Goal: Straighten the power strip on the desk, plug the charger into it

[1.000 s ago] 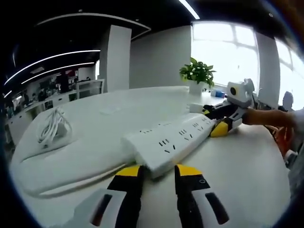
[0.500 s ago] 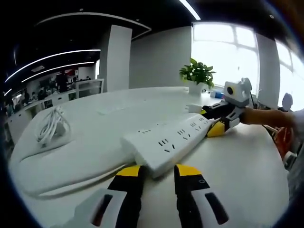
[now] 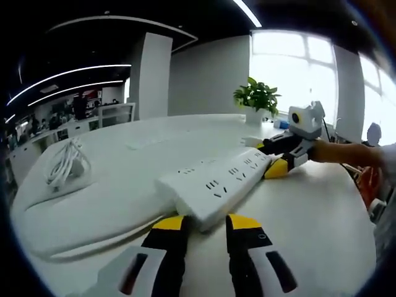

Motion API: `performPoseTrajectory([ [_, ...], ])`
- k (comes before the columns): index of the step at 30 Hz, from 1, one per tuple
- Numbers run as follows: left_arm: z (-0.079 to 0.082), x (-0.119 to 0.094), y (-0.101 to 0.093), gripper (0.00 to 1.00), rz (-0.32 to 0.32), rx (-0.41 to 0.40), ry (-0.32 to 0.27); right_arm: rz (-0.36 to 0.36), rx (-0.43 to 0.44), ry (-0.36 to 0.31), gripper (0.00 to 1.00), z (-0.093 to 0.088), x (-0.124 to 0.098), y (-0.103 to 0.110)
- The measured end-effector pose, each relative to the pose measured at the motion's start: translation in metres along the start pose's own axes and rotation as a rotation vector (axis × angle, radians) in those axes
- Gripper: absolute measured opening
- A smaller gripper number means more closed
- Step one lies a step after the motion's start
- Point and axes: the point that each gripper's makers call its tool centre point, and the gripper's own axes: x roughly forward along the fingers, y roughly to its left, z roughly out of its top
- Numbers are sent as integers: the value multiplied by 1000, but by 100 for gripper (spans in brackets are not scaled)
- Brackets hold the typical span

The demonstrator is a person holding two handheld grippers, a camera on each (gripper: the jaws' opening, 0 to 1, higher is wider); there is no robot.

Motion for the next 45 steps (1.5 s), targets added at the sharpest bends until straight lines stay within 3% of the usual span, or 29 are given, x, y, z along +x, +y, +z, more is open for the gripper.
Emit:
performPoseTrajectory([
  [4, 0, 0, -1, 24, -5, 0, 0, -9, -5, 4, 46, 1, 1, -4],
  [5, 1, 1, -2, 23, -12, -2, -2, -46, -55, 7, 41, 3, 0, -10],
  [6, 1, 1, -7, 22, -34, -12, -5, -82, -26, 21, 38, 2, -1, -12],
  [7, 2, 2, -9, 22, -37, -15, -5, -54, -27, 12, 37, 4, 0, -9],
  [11, 4, 7, -7, 23, 7, 51, 16, -60, 57, 3, 36, 4, -2, -13],
  [16, 7, 8, -3, 23, 14, 15, 2, -43, 92, -11, 34, 4, -3, -15],
  [22, 8, 9, -1, 23, 25, 5, -13, -46, 102, -12, 34, 2, -1, -16],
  [31, 5, 15, 2, 25, 82, 66, 7, -51, 103, -23, 34, 1, 2, -18],
  [45, 5, 13, 1, 24, 63, 70, 10, -75, 98, -27, 32, 0, 3, -17],
])
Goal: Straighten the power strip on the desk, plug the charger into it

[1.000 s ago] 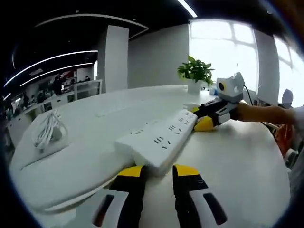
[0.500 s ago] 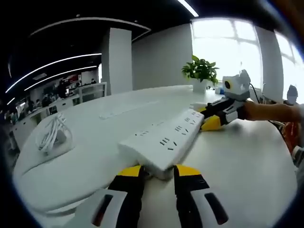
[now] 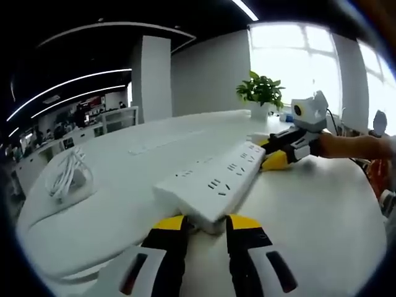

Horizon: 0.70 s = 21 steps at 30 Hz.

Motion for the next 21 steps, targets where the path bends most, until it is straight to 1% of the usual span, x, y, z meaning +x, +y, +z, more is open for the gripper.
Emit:
performPoseTrajectory([
  [5, 0, 0, 1, 24, -12, -1, -2, -14, -24, 9, 31, -1, -2, 3],
  [14, -1, -1, 5, 24, -20, 9, -2, -14, -17, 13, 29, -3, -7, 7],
  [21, -3, -4, 3, 24, -17, 16, 0, -4, -1, 13, 28, -5, -13, 13],
])
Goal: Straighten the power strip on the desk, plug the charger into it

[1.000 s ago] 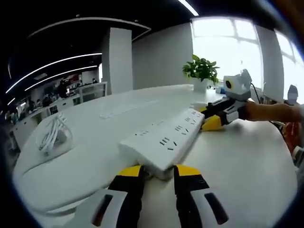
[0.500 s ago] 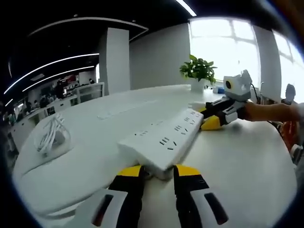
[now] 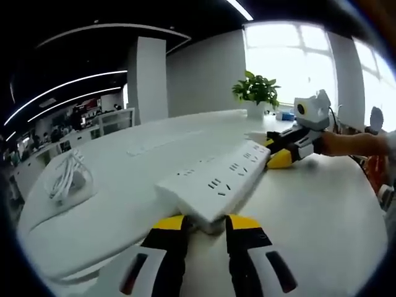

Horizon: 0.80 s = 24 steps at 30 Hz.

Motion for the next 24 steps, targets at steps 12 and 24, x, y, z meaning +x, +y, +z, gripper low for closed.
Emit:
performPoseTrajectory([
  [12, -1, -3, -2, 23, 7, 6, 6, 14, 25, -10, 27, 0, -3, 2],
  [24, -2, -4, -4, 22, 8, -7, -6, 12, 24, -11, 27, 0, -2, 0],
])
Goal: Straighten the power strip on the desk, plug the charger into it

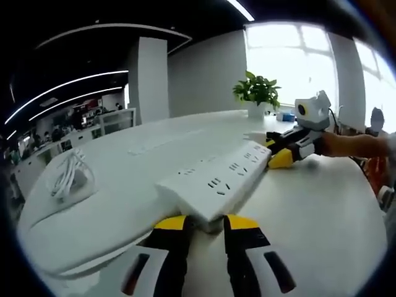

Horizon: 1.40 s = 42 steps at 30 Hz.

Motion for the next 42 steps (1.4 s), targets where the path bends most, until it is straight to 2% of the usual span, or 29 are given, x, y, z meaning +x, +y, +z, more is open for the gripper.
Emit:
performPoseTrajectory([
  [10, 0, 1, 1, 22, -1, -5, -10, -1, 0, -7, 27, 0, 0, -1],
  [12, -1, 2, -1, 27, -3, 18, -15, 3, 2, -16, 27, -1, 0, -3],
  [13, -1, 2, 1, 30, 17, 44, -18, 3, 4, -21, 28, -1, -1, -4],
  [14, -6, 1, 3, 35, 39, 72, 6, -1, 3, -30, 28, 0, -2, -5],
  [15, 4, 4, 3, 40, 51, 58, -55, -8, 2, -43, 29, 1, -4, -6],
  [16, -1, 1, 4, 41, 61, 78, -30, -13, 2, -48, 29, 2, -5, -7],
  [20, 1, -8, 8, 42, 85, 100, -30, -32, -21, -63, 35, 5, -11, -12],
  [26, 19, -23, 0, 49, 52, -5, -140, -3, 11, -101, 46, 9, -22, -8],
  [29, 22, -30, -4, 60, 42, -37, -162, 8, 10, -112, 49, 11, -28, -4],
  [30, 26, -34, -7, 65, 44, -47, -185, 18, 8, -120, 54, 12, -30, -2],
  [32, 31, -41, -10, 69, 50, -59, -218, 18, 6, -131, 59, 14, -35, 2],
  [35, 38, -51, -13, 72, 55, -78, -250, 28, -13, -142, 64, 18, -42, 8],
  [37, 43, -58, -14, 76, 62, -91, -269, 41, -35, -154, 71, 22, -49, 14],
  [39, 53, -68, -14, 82, 94, -101, -323, 41, -56, -153, 77, 22, -56, 19],
  [42, 59, -76, -16, 90, 99, -130, -362, 49, -113, -143, 90, 21, -65, 28],
])
